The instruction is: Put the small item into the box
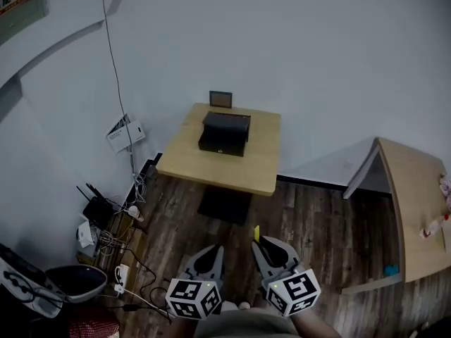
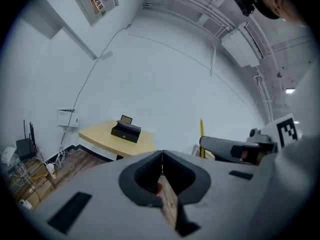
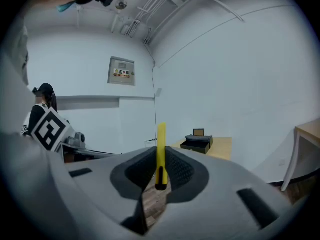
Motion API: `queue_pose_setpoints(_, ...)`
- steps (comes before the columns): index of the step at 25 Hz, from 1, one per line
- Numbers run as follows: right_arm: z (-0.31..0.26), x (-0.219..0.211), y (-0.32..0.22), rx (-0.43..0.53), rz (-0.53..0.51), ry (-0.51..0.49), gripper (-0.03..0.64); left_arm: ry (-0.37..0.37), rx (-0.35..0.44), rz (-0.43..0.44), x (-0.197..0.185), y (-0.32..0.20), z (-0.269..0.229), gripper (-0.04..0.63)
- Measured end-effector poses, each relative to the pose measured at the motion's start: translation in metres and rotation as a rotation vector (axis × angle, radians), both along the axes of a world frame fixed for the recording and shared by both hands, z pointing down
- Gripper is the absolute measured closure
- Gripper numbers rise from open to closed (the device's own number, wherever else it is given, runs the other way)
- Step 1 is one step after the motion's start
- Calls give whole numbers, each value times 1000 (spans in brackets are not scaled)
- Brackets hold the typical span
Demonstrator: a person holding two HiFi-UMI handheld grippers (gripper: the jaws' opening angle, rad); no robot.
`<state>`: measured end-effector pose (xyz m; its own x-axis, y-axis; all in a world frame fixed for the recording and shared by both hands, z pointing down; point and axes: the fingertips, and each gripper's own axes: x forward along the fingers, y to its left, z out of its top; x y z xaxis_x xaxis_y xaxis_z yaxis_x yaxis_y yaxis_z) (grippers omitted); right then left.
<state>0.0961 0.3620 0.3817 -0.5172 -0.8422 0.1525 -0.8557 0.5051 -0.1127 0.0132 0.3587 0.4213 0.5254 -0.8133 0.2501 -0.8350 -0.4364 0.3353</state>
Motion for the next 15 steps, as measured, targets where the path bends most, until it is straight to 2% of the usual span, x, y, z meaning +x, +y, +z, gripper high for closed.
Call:
queue_pose_setpoints(7,0,6,17,20,-4,34,574,22,13,-7,7,14,-4,592)
queue_pose_setpoints(15,-3,18,12,10,-17,-13,572,16,-21,-21,17,20,5,592)
